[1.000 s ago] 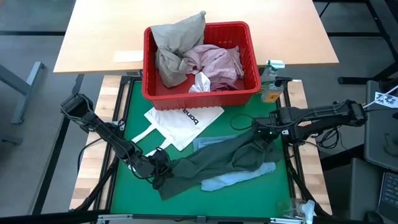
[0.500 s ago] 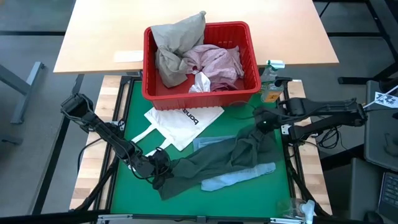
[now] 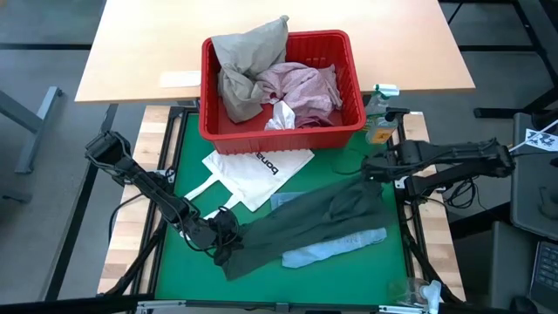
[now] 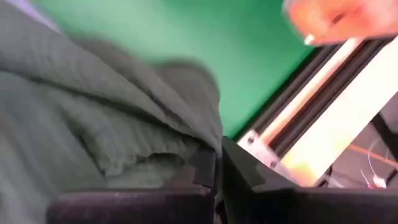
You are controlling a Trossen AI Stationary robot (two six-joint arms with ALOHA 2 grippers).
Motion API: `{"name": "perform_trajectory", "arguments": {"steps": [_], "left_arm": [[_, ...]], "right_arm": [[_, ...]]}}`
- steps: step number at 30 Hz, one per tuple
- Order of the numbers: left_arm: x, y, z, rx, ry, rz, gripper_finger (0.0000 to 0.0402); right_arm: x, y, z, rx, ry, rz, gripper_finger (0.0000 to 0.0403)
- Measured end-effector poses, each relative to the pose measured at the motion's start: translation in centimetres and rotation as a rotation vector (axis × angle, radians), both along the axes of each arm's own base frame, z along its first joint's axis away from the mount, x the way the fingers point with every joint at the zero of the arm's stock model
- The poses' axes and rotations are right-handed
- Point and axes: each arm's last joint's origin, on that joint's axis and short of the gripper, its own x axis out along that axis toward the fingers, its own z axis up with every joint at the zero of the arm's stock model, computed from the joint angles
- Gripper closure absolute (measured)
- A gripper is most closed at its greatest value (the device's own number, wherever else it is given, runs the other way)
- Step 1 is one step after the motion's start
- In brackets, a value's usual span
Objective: Fold laundry
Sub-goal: Fold the green shirt
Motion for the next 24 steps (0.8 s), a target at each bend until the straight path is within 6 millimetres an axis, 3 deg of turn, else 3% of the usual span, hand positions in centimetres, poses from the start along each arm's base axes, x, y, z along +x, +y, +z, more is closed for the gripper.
{"name": "perform_trajectory", "arguments": {"steps": [8,16,24], "left_arm": [[0.1,-0.1,0.1,-0.014,-0.011,0.004,0.0270],[0.1,0.0,0.1,-0.015,-0.010,0.006,0.0268],[0.1,0.0,0.1,-0.034,-0.005,0.021,0.0221]], "right_arm": [[-0.7,0.4,-3.2,0.159,0.145,0.004,0.0387],[-0.7,0.5,-3.4,0.181,0.149,0.002,0.0386],[-0.6,0.6,-3.5,0.238,0.147,0.037,0.0386]]}}
